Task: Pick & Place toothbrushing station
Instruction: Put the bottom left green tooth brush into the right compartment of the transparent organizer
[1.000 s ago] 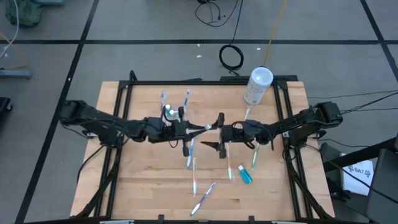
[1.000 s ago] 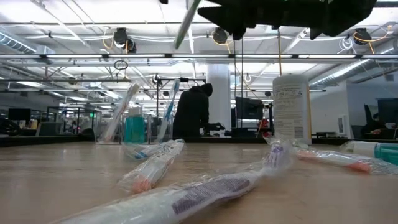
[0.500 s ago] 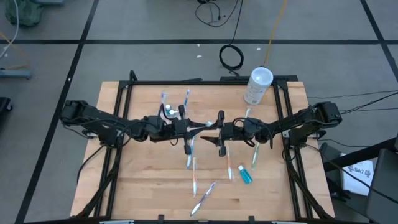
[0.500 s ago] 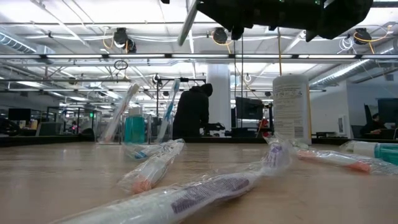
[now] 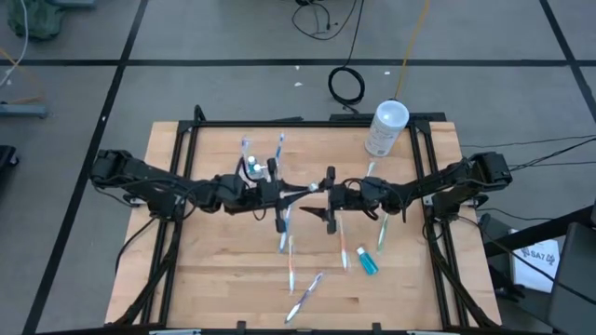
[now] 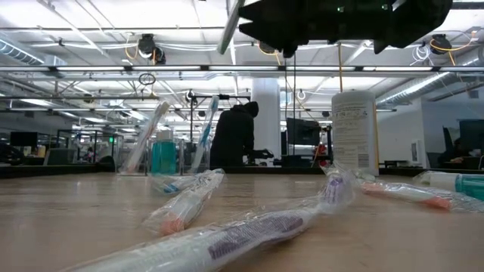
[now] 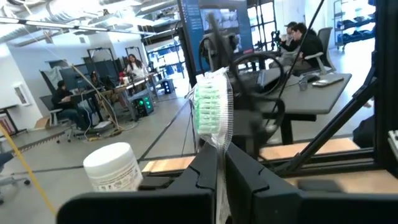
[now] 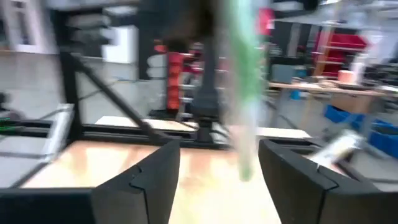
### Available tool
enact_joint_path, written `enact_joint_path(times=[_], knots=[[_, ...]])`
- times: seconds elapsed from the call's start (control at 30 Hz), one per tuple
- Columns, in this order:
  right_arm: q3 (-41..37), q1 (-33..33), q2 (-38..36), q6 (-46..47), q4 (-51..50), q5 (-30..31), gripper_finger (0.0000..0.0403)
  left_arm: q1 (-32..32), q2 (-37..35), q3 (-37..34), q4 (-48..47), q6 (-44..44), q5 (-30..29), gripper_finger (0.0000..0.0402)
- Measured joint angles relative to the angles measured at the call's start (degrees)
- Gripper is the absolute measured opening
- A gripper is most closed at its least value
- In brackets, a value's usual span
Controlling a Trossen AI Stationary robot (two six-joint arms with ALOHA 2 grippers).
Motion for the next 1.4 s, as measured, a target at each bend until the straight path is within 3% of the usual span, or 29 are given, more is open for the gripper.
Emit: enact_joint_path(times=[0.1, 0.2, 0.37, 0.6, 0.73, 0.93, 1.13, 1.27, 1.4], knots=[[0.0, -0.1, 0.0, -0.5, 0.4, 3.6, 0.0219, -0.4, 0.0, 0.0, 0.3, 0.0, 0.0, 0.0015], [0.0, 0.0, 0.0, -3.3, 1.6, 3.6, 0.0217, -0.5, 0.0, 0.0, 0.9, -1.5, 0.0, 0.0011], [0.0, -0.3, 0.0, -3.7, 4.8, -6.0, 0.0220, 0.5, 0.0, 0.0, 2.3, -4.0, 0.6, 0.0008], [0.1, -0.4, 0.0, -3.9, 5.6, -1.7, 0.0227, 2.2, 4.0, 0.0, 10.5, -3.7, 7.2, 0.0009], [0.1, -0.3, 0.0, -4.1, 3.4, -1.7, 0.0196, 2.3, 5.0, 0.0, 12.8, -1.6, 7.8, 0.0008], [0.1, -0.4, 0.0, -4.1, 2.0, -1.6, 0.0111, 1.9, 4.4, 0.0, 12.7, -1.2, 7.3, 0.0029], [0.0, -0.4, -0.1, -4.3, 1.5, -1.6, 0.0027, 1.7, 4.2, 0.0, 9.6, -1.0, 6.0, 0.0011], [0.0, -0.4, -0.2, -5.2, 1.2, -1.4, 0.0018, 1.7, 4.1, 0.0, 8.9, 1.0, 5.7, 0.0007], [0.0, -0.4, -0.1, -5.2, 0.1, -1.4, 0.0025, 1.7, 4.0, 0.1, 5.8, 1.0, 5.7, 0.0028]])
